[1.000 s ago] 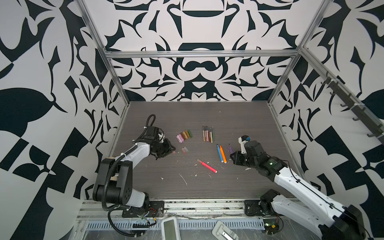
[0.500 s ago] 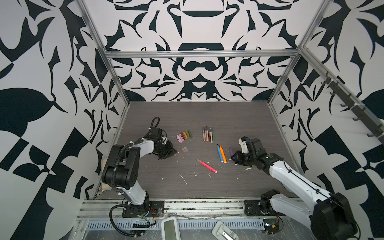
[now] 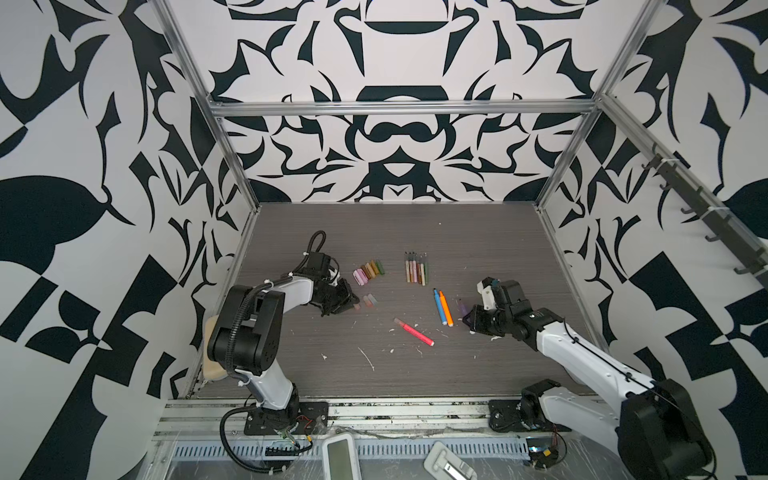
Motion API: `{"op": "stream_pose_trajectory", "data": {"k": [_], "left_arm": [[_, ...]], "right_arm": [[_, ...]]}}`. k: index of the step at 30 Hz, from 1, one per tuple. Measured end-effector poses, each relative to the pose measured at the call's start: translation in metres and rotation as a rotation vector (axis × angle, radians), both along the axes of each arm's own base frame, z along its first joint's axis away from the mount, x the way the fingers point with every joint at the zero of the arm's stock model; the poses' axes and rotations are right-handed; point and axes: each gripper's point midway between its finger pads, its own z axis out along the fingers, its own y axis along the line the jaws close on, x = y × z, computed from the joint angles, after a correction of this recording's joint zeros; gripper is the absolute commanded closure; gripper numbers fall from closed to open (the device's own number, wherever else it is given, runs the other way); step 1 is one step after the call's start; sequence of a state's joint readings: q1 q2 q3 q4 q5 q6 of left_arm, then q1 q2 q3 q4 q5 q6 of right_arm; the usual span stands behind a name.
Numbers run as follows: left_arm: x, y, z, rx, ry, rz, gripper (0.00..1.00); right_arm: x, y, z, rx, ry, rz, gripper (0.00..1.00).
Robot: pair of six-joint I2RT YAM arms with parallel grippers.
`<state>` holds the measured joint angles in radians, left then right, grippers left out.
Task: Open the pen caps
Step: 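Carry purple marker to orange marker with right while left takes cap to caps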
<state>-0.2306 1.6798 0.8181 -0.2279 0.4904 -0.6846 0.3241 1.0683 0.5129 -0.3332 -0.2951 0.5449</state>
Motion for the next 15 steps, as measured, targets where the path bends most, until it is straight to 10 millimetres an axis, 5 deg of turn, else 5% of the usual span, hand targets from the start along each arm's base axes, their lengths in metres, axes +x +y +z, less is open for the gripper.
{"op": "stream_pose_trajectory", "data": {"k": [15], "left_arm": [[-0.0008, -0.0031, 0.0011, -0.003, 0.002, -0.002, 0.7]], "right_arm": [[-0.0005, -0.003, -0.0043, -0.009, 0.003, 0.002, 1.0]]}}
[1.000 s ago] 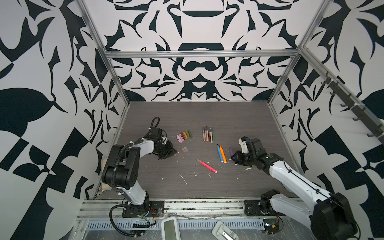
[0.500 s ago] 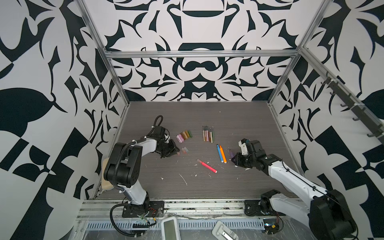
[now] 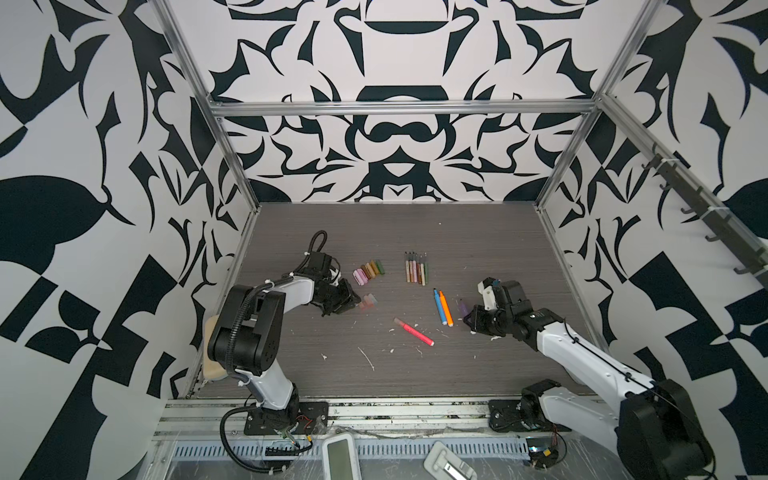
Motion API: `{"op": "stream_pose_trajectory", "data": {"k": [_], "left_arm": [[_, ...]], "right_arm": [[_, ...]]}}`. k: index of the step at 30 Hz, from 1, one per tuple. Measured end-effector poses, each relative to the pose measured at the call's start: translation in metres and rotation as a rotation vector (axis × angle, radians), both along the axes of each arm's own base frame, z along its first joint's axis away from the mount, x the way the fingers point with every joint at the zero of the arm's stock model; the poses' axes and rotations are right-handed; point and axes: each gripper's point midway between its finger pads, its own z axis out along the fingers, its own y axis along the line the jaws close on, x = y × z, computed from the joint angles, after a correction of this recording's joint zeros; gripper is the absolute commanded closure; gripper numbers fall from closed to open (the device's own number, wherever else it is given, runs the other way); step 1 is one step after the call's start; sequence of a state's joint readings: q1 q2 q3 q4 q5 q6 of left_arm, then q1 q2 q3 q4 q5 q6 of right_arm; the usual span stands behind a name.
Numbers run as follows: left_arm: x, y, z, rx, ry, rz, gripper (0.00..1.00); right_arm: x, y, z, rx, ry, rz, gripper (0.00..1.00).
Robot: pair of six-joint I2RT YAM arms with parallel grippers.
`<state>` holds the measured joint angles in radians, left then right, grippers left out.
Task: Open the pen caps
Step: 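Carry purple marker to orange marker with right while left takes cap to caps, then lower the purple marker beside the orange marker and open the right gripper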
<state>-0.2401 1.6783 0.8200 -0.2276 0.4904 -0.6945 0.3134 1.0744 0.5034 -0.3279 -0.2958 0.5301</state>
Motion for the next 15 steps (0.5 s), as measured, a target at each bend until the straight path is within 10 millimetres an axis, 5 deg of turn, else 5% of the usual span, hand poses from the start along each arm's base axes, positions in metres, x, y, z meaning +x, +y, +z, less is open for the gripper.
{"op": "stream_pose_trajectory", "data": {"k": [8, 15], "left_arm": [[0.005, -0.005, 0.032, -0.028, -0.09, -0.004, 0.7], [0.007, -0.005, 0.056, -0.046, -0.159, -0.004, 0.7]], "right_arm": [[0.005, -0.001, -0.03, -0.055, 0.068, 0.034, 1.0], [0.026, 0.009, -0.026, -0.036, 0.01, 0.064, 1.0]]}}
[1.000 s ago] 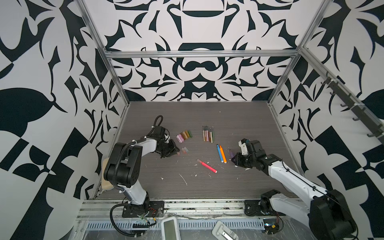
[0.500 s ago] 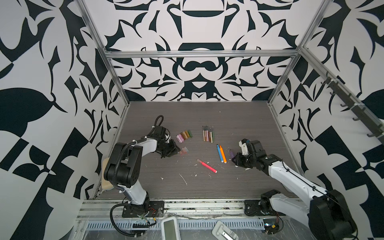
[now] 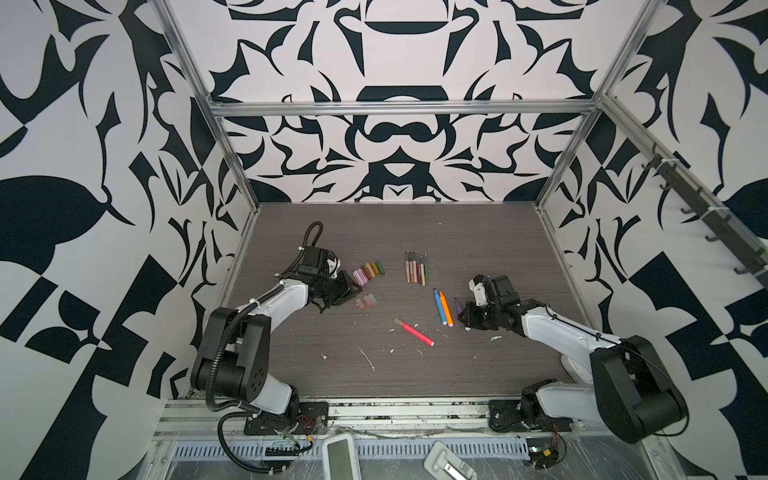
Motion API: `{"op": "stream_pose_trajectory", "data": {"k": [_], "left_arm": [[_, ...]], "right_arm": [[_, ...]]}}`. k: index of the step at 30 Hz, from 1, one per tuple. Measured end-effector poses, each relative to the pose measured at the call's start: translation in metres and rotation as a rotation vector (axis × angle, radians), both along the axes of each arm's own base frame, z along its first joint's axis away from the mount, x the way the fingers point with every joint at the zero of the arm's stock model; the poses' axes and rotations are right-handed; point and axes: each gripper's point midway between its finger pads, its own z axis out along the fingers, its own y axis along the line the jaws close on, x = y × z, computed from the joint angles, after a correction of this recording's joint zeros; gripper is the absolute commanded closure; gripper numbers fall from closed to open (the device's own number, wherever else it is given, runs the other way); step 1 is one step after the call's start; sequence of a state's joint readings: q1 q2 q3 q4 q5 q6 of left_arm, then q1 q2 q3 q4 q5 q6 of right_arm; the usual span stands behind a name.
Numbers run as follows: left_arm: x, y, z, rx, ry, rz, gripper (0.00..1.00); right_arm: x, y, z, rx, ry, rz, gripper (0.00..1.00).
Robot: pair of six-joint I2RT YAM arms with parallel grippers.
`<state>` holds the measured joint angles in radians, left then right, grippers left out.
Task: Open the pen caps
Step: 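Lower the purple marker beside the orange marker and open the right gripper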
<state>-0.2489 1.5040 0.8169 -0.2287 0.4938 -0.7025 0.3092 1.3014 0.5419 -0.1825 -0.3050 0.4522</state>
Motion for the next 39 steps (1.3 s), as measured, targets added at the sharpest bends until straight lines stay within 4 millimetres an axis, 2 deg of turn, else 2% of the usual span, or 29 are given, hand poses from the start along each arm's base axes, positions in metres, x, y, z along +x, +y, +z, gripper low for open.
{"op": "stream_pose_trajectory", "data": {"k": [4, 10, 13, 14, 16, 21, 26, 30, 39], "left_arm": [[-0.003, 0.001, -0.002, 0.002, 0.008, 0.0, 0.7], [-0.004, 0.001, -0.004, 0.002, 0.012, -0.001, 0.71], [-0.008, 0.002, -0.008, 0.003, 0.023, -0.002, 0.71], [-0.009, 0.002, -0.009, 0.004, 0.027, -0.002, 0.71], [-0.012, 0.002, -0.012, 0.006, 0.034, -0.002, 0.71], [-0.013, 0.003, -0.01, 0.004, 0.028, -0.003, 0.71], [-0.013, 0.002, -0.009, 0.002, 0.025, -0.004, 0.71], [-0.013, 0.002, -0.009, 0.0, 0.025, -0.005, 0.71], [-0.015, 0.002, -0.011, -0.001, 0.032, -0.007, 0.71]], "right_arm": [[0.005, 0.002, 0.0, 0.002, -0.014, 0.01, 1.0], [0.014, 0.006, -0.005, -0.003, 0.008, 0.018, 0.88], [0.019, 0.008, -0.006, -0.002, 0.009, 0.025, 0.85], [0.02, 0.008, -0.006, -0.002, 0.008, 0.026, 0.83], [0.02, 0.009, -0.007, -0.003, 0.007, 0.029, 0.72], [0.02, 0.009, -0.008, -0.004, 0.011, 0.034, 0.63], [0.02, 0.009, -0.01, -0.005, 0.018, 0.038, 0.63], [0.02, 0.009, -0.01, -0.006, 0.016, 0.04, 0.75], [0.019, 0.012, -0.009, 0.012, 0.018, 0.048, 0.75]]}}
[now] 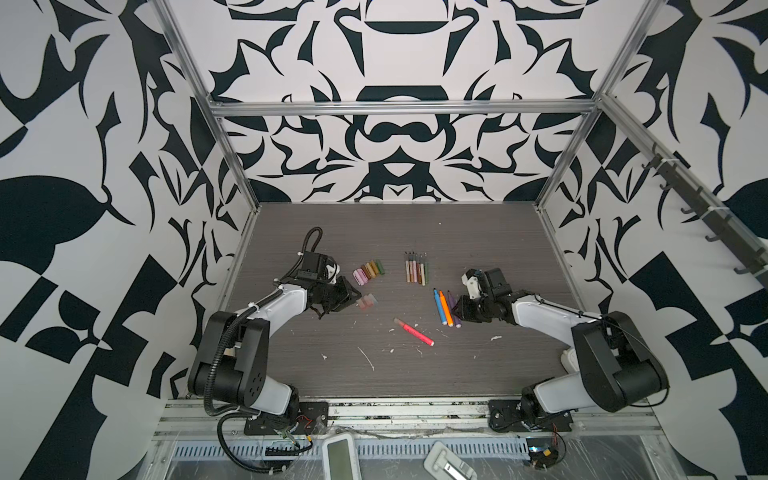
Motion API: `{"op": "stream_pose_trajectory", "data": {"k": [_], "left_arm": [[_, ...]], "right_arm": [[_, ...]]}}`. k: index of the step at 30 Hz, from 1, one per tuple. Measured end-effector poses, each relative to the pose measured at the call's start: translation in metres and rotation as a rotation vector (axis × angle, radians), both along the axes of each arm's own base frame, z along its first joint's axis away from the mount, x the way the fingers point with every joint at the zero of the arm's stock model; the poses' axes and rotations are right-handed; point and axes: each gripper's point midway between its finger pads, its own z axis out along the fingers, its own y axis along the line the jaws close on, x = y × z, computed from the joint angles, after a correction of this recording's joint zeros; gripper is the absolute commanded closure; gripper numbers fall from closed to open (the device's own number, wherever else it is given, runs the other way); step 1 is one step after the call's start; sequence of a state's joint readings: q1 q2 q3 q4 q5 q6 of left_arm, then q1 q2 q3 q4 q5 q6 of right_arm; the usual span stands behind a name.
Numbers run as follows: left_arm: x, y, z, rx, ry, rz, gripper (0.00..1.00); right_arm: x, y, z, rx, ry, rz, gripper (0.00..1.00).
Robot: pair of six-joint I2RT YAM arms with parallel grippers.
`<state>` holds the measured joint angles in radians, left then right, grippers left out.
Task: Open the pen caps
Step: 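Lower the purple marker beside the orange marker and open the right gripper, then move the right gripper over the pink marker lying on the table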
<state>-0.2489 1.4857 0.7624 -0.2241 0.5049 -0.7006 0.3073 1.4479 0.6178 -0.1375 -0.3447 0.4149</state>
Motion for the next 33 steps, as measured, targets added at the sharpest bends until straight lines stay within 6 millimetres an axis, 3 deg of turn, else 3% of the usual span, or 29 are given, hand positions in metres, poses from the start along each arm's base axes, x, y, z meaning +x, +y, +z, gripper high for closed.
{"op": "stream_pose_trajectory", "data": {"k": [14, 24, 28, 33], "left_arm": [[0.001, 0.0, 0.002, -0.004, -0.005, 0.002, 0.71], [0.001, -0.001, 0.005, -0.009, -0.013, 0.001, 0.71], [0.001, -0.001, 0.005, -0.013, -0.012, -0.001, 0.71], [0.0, -0.002, 0.005, -0.017, -0.01, -0.002, 0.71]], "right_arm": [[0.0, 0.008, 0.0, 0.038, 0.003, 0.025, 0.73], [0.002, 0.009, 0.001, 0.043, -0.008, 0.029, 0.64], [0.003, 0.007, 0.008, 0.042, -0.039, 0.018, 0.59], [0.001, 0.0, 0.024, 0.047, -0.117, -0.006, 0.44]]}}
